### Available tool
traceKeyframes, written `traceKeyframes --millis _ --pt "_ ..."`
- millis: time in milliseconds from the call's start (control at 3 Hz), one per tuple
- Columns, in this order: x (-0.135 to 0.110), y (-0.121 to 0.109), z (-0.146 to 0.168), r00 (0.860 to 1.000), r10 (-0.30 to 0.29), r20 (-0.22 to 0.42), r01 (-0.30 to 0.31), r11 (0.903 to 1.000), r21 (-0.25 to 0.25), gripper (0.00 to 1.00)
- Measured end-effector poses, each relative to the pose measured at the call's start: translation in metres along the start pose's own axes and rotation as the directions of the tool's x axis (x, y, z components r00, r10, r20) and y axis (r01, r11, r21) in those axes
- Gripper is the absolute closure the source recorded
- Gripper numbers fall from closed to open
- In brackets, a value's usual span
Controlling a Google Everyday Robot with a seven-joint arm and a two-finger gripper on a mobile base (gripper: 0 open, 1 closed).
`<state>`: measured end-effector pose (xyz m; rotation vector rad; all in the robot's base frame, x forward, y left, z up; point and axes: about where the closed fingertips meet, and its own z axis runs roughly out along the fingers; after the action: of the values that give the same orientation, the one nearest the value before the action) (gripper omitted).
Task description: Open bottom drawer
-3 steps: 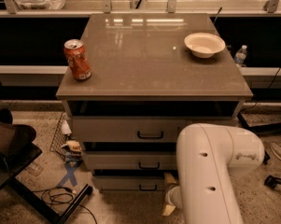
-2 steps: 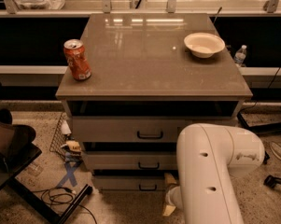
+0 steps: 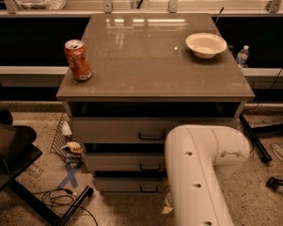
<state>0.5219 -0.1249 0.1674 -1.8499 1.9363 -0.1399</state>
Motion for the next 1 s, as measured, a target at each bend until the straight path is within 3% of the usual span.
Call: traceKeyframes --millis 1000 --pt "-0.0030 0.0025 0.0041 1.000 -0.003 -0.002 0.003 1.0000 -0.007 0.95"
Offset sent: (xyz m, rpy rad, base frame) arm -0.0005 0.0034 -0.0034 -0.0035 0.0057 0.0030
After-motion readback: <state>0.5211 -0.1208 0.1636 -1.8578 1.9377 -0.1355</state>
